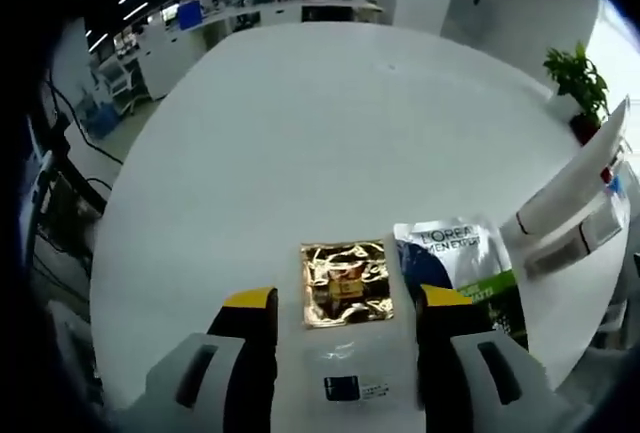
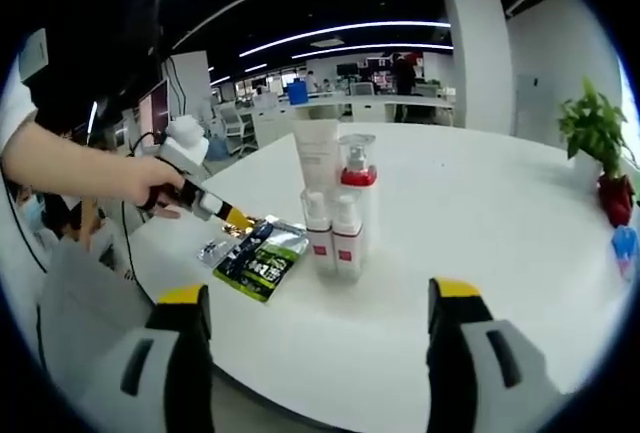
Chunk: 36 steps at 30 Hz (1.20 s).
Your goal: Arrange the skincare products in the storage area until every visible bottle or jar stands upright without overlapping.
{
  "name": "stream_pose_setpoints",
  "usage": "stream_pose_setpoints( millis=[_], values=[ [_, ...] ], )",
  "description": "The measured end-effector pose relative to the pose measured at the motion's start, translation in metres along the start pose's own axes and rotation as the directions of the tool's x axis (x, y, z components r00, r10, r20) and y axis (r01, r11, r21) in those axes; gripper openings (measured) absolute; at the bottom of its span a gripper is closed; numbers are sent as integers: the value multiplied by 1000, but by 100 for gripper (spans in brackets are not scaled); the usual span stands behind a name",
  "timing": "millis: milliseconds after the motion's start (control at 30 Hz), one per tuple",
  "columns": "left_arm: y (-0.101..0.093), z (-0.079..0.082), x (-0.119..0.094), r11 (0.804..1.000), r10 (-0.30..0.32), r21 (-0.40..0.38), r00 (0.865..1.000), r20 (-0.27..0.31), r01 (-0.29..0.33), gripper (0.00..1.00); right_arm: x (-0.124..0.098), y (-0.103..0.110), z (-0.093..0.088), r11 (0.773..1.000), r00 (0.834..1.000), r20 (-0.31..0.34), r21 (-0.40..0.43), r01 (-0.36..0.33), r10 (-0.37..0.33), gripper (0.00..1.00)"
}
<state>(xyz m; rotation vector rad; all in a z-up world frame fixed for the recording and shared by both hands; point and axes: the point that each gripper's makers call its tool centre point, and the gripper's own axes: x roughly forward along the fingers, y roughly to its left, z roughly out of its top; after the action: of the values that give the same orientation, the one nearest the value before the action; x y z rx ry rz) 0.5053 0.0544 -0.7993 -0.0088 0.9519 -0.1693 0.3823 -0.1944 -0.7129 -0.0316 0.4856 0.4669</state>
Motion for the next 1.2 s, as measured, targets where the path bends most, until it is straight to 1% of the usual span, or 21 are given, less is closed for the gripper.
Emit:
stream_pose_setpoints(
  millis=[67,100,200,333,433,567,633,800,833,967,1033,1067,1100,1200],
  values=[
    [0,-1,-5,1000,-6,9,1000,10,6,55,0,1,1,1000,1000,2,0,-6,6,90],
    [-2,-2,-9,1000,-20,19,1000,14,20,56,-1,2,1,1000,1000,5,1,-9,9,90],
    [-3,-6,-18,999,-37,40,999,27,36,60,-2,3,3,1000,1000,11,2,-14,14,90],
    [1,-15,-29,997,-48,64,998,34,46,63,-5,5,5,1000,1000,19,-1,-20,20,90],
    [3,-21,-34,996,-61,62,997,41,58,65,-7,6,7,1000,999,27,2,-22,21,90],
    [-1,-30,-44,993,-106,67,993,53,102,71,-11,6,8,1000,999,36,11,-22,21,90],
    [-5,-31,-50,988,-141,76,986,84,135,73,-14,7,8,1000,999,38,14,-22,22,90],
    [-10,-36,-64,981,-183,92,974,130,172,79,-18,9,5,1000,999,38,15,-24,23,91],
    [-13,-38,-69,977,-202,99,969,141,189,81,-18,9,5,1000,999,38,14,-24,23,91],
    [-17,-43,-80,969,-234,120,957,170,215,89,-17,10,6,1000,999,41,6,-26,25,91],
    [-18,-46,-89,965,-249,136,950,189,226,91,-17,11,6,1000,999,42,4,-28,28,91],
    [-20,-47,-95,962,-263,137,942,208,238,91,-18,11,6,1000,999,44,4,-28,28,91],
    [-20,-48,-99,960,-270,132,938,219,246,91,-18,11,5,1000,999,45,6,-29,29,90],
    [-19,-52,-107,959,-277,133,930,241,251,96,-18,11,6,999,998,50,15,-29,28,90]
  ],
)
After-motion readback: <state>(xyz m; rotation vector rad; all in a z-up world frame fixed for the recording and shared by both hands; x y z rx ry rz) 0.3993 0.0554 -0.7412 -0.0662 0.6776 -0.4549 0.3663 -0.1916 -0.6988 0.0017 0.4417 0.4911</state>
